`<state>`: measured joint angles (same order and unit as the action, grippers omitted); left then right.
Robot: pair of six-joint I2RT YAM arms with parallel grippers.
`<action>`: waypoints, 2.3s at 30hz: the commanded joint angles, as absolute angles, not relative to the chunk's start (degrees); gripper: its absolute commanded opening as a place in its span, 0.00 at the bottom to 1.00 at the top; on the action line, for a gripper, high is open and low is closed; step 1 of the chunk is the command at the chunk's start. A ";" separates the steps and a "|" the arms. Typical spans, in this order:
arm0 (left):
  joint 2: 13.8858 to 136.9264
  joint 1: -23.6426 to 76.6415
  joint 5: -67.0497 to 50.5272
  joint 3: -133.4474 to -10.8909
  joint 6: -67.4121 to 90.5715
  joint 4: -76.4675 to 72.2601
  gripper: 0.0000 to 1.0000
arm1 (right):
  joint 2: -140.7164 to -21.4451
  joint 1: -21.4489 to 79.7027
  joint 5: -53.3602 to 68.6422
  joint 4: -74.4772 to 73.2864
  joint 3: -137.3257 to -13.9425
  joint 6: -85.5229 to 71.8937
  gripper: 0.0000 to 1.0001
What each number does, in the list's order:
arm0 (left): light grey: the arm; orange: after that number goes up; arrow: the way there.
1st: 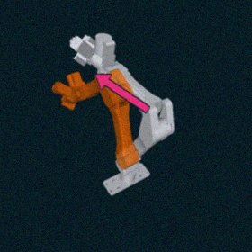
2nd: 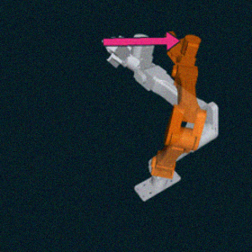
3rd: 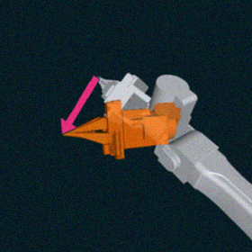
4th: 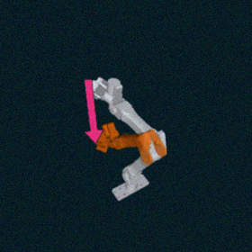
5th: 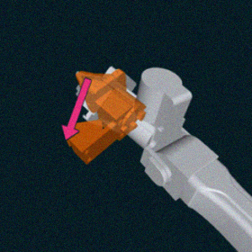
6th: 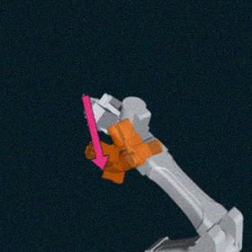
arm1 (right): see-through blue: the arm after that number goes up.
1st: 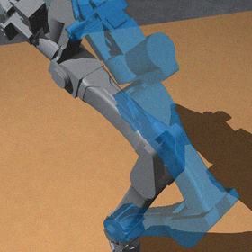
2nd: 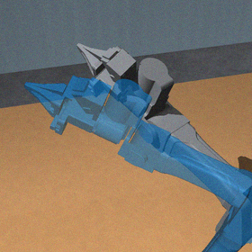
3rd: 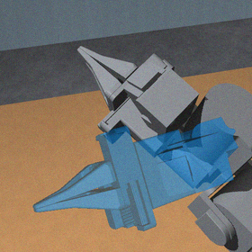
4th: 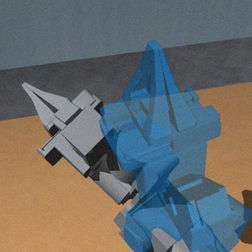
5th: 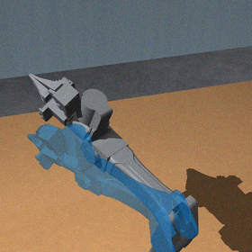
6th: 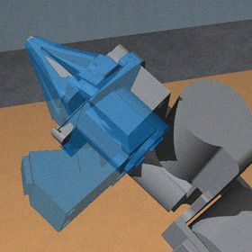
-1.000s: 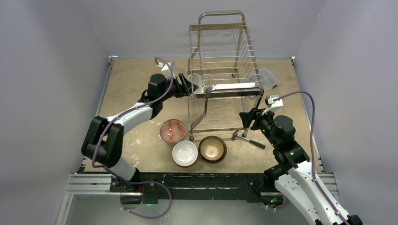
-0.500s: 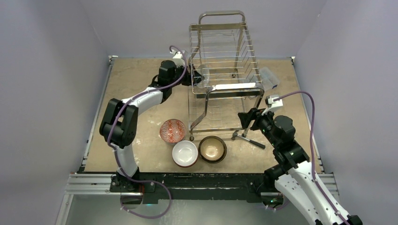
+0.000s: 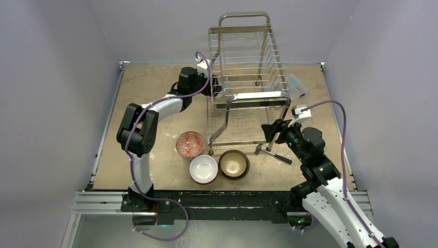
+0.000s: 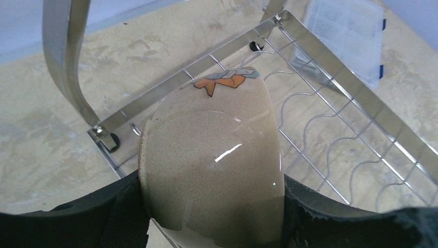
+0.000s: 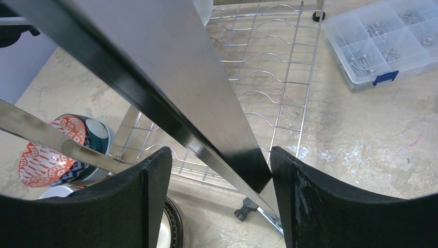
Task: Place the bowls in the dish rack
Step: Place the bowl in the dish rack.
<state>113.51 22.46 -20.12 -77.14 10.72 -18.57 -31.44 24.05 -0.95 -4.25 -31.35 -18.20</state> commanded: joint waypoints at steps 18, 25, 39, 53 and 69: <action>117.77 27.17 -17.43 -83.86 -28.60 -26.66 0.00 | -31.19 24.43 1.32 -2.06 -31.65 -17.99 0.72; 119.45 28.18 -13.59 -87.20 -36.27 -22.04 0.00 | -31.30 24.43 1.35 -1.94 -31.63 -18.01 0.72; 121.33 30.06 -11.21 -87.44 -46.70 -23.25 0.00 | -31.60 24.44 2.18 -1.76 -31.51 -17.84 0.73; 124.56 31.73 -12.04 -92.00 -52.64 -19.24 0.00 | -32.00 24.43 3.01 -1.58 -31.63 -17.55 0.72; 126.13 33.04 -11.15 -95.02 -58.86 -10.13 0.25 | -32.22 24.44 3.47 -1.32 -31.38 -17.40 0.72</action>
